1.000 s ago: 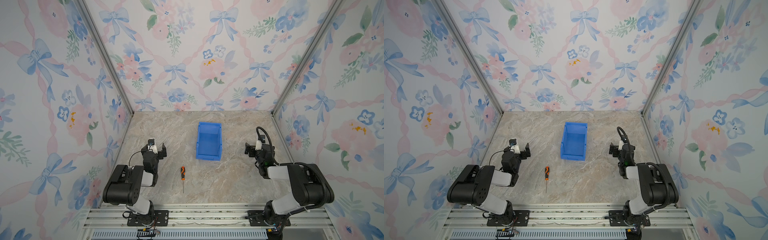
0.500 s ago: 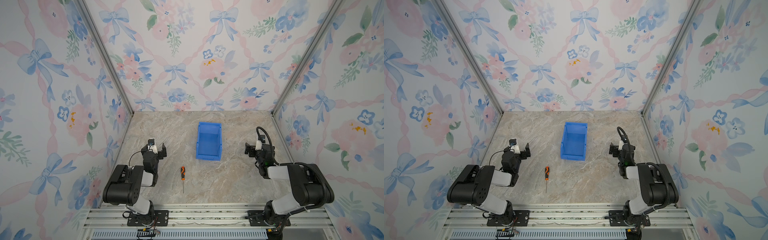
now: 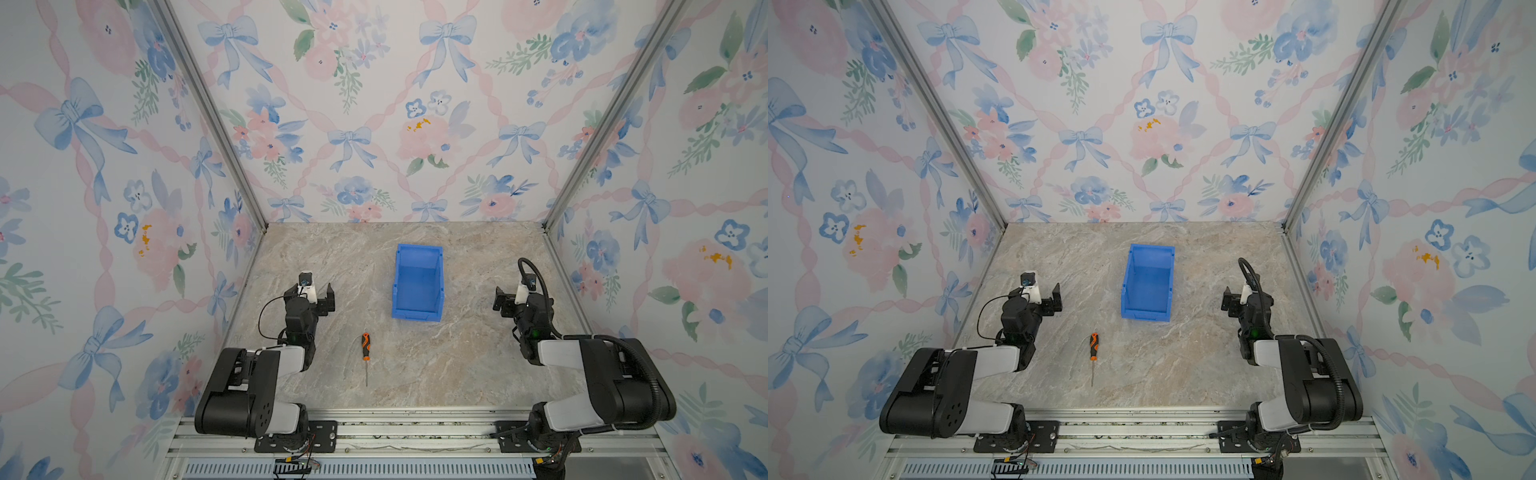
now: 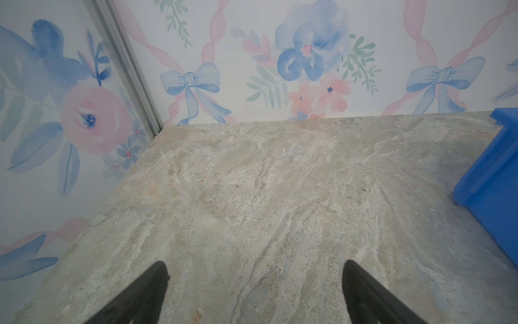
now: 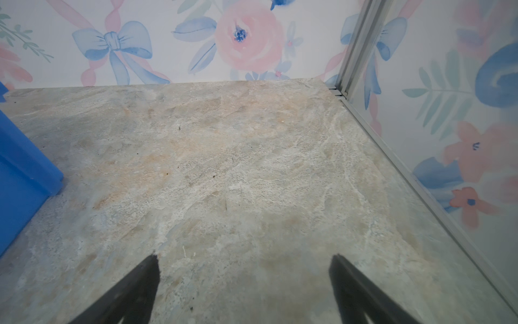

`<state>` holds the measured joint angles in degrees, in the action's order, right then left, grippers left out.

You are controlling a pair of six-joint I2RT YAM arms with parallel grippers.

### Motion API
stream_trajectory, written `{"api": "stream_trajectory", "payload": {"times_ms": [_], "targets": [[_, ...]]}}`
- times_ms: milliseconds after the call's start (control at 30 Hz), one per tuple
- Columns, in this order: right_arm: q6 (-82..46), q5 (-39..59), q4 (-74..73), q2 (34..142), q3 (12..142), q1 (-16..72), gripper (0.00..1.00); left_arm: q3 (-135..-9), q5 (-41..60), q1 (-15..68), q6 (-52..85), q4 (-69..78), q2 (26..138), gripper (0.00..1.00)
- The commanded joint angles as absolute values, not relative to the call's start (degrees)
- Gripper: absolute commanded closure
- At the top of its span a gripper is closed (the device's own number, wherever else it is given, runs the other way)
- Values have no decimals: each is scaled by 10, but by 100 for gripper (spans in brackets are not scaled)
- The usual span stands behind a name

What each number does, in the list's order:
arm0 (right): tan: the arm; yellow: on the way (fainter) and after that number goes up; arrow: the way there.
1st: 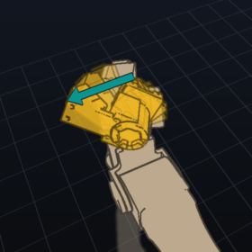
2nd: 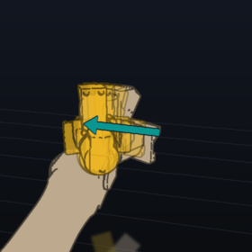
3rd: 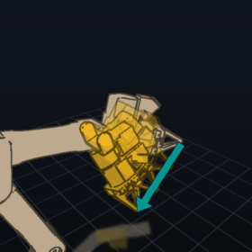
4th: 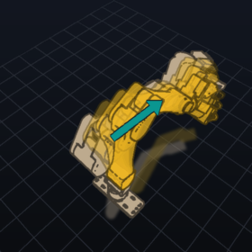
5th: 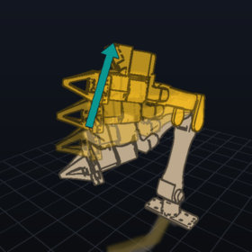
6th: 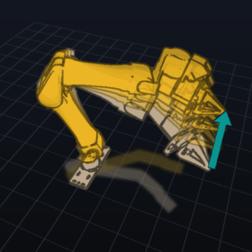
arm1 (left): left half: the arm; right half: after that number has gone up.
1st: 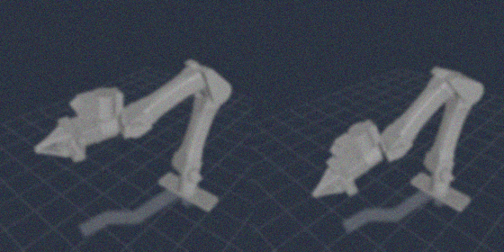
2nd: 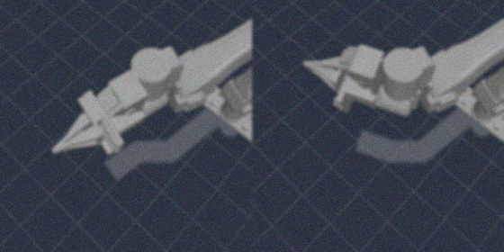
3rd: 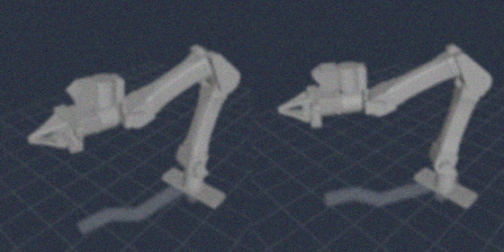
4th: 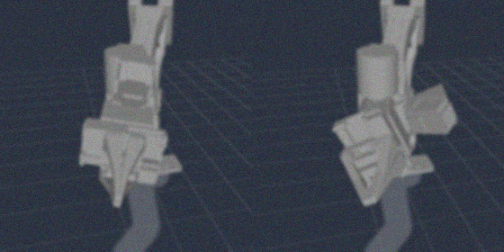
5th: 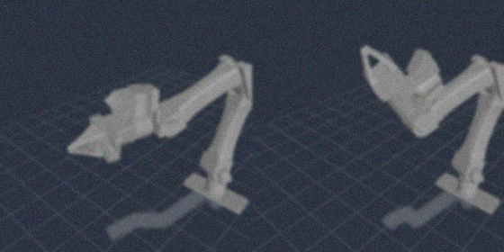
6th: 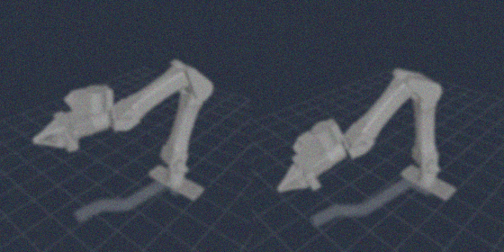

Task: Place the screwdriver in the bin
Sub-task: 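Move the left gripper over the screwdriver handle while the right arm rises forward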

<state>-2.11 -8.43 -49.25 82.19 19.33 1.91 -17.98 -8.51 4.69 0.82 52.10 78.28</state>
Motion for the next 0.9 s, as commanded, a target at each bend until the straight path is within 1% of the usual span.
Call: {"api": "stream_trajectory", "payload": {"times_ms": [0, 133, 300, 467, 567, 667, 733, 867], "targets": [[-49, -125, -415, 752, 206, 15, 3, -209, -114, 67, 16, 368, 734, 3], [-45, -103, -329, 700, 223, 23, 3, -260, -171, 99, 69, 202, 687, 3], [-46, -145, -199, 616, 247, 59, 3, -339, -178, 146, 122, 19, 666, 2], [-94, -148, -54, 560, 298, 80, 3, -445, -208, 185, 214, -173, 672, 2], [-124, -159, 49, 558, 350, 100, 3, -459, -196, 214, 244, -222, 656, 2], [-141, -145, 164, 576, 413, 121, 3, -463, -150, 224, 284, -263, 651, 3], [-133, -141, 197, 576, 427, 145, 3, -472, -141, 245, 304, -295, 658, 2], [-128, -130, 200, 549, 420, 192, 3, -485, -141, 297, 357, -361, 668, 3]]}}
